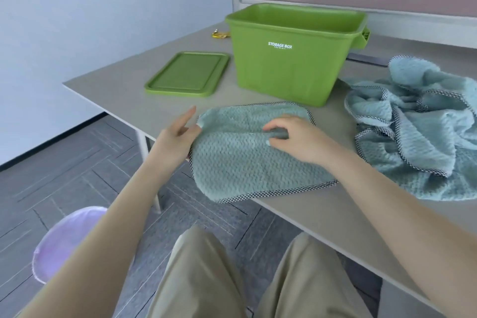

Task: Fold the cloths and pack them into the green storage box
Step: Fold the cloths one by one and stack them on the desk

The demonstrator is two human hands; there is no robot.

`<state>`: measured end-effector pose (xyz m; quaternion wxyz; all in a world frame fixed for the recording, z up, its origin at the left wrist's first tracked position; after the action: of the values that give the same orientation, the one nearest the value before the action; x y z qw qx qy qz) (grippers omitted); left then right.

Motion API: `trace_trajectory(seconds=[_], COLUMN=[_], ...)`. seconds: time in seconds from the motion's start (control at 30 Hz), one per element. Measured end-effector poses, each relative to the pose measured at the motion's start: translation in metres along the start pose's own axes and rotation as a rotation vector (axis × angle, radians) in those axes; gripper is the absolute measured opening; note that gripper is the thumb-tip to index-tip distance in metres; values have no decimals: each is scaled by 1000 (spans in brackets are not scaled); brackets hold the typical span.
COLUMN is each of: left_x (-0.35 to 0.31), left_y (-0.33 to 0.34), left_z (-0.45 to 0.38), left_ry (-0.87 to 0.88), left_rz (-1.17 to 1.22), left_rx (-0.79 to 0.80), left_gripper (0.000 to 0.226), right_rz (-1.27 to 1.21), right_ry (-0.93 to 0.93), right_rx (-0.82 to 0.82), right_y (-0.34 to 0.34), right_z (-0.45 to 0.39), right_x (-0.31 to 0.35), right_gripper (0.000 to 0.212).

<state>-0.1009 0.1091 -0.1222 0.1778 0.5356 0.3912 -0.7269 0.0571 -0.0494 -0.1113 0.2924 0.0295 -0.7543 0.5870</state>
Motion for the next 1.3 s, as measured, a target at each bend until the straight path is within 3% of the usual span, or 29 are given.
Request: trace_trajectory(seconds=[0.13,0.3,0.5,0.63,0.77,0.97,1.07,1.17,1.3], left_x=[-5,-6,-16,-25,-57,-99,-131,-165,-188], left_y=[7,3,-9,-27,-53,-65,-53,-30,-27], left_z=[2,-3,-4,-9,-8,-7,3,13,18], left_ry=[87,75,158,165,205,264,383,477,466], left_rz=[-201,-251,-412,-442,-349,-14,-73,-177,-305], left_rx=[63,5,-58,-118,-239,-305,-326,-177,-79], left_gripper=[41,30,26,19,9,24,19,20,15], right_rz=[-11,-33,-108,-141,-215,-364,-424,-719,-835], right_ry=[8,-38,-44,-133,-153,-199,-90,-5,-77], right_rx=[-27,-60,-47,-122,-207,-328,-237,6,156], right_y=[-1,-1,-9,-20,-31,-46,-40,-18,-14], right_z=[-12,-21,-25,-23,-23,-21,-21,-22,-27], right_x=[-13,-17,-13,-3,-2,16,26,49,82], right_gripper=[21,5,11,29,27,5,18,29,15])
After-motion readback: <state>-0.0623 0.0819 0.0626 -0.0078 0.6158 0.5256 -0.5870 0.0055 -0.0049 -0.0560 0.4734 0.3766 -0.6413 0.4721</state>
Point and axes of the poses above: each hand's wrist, its own z-axis away from the middle knuckle, its own y-axis out of the palm, x = y × z, the point moved 9 cm from there along -z, towards the middle knuckle, and after that the axes turned 7 degrees about -y, right-handed, at the moved point
